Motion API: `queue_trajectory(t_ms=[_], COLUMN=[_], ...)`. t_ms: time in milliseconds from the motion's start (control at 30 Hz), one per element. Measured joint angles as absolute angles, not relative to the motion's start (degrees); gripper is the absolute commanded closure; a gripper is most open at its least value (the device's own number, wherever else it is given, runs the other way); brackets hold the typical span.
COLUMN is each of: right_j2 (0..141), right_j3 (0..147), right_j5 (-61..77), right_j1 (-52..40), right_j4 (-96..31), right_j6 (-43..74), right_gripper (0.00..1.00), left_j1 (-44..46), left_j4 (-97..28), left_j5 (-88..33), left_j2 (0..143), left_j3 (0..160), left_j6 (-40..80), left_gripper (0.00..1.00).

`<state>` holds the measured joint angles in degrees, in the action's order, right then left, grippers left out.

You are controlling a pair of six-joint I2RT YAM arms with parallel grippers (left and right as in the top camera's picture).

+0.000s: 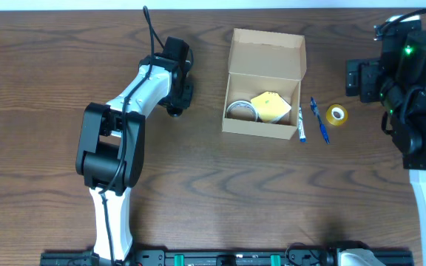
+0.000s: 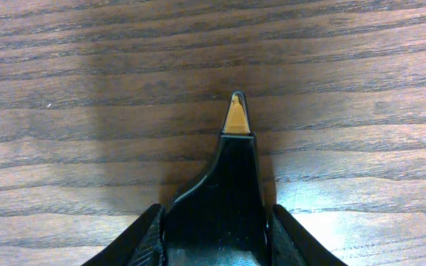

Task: Pack container

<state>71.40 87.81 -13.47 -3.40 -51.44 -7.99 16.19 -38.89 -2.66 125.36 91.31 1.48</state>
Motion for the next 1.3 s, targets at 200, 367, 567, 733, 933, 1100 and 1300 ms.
queue_trajectory(t_ms=[200,367,567,733,933,1100,1300], right_j2=[71.4,71.4,71.42,71.48,72.16,73.21,73.67], right_j3=[87.81,87.81,87.81,87.81,87.81,87.81,87.81], right_j5=[-13.47,-13.47,-13.5,-13.5,-13.47,-13.47,-13.47], right_j1=[-3.4,-3.4,-3.4,-3.4,-3.4,-3.4,-3.4], right_j4=[-51.42,-51.44,-51.44,-51.42,-51.4,-51.31,-51.13], right_j6=[-7.99,-7.99,-7.99,-7.99,-7.99,-7.99,-7.99], right_gripper=[0.01,0.01,0.01,0.01,0.01,0.02,0.02], left_j1=[16.19,16.19,16.36,16.99,17.93,19.25,22.22], left_j4=[-38.94,-40.38,-44.31,-47.94,-50.83,-52.64,-55.88], left_j5=[-2.66,-2.68,-2.74,-2.83,-2.85,-2.83,-2.87], left_j2=[125.36,125.36,125.58,125.64,125.64,125.67,125.69], left_j3=[91.31,91.53,93.84,100.14,104.77,107.96,115.09], left_j6=[1.48,1.48,1.48,1.28,1.13,0.34,-2.59], left_gripper=[0.68,0.68,0.65,0.65,0.66,0.66,0.66])
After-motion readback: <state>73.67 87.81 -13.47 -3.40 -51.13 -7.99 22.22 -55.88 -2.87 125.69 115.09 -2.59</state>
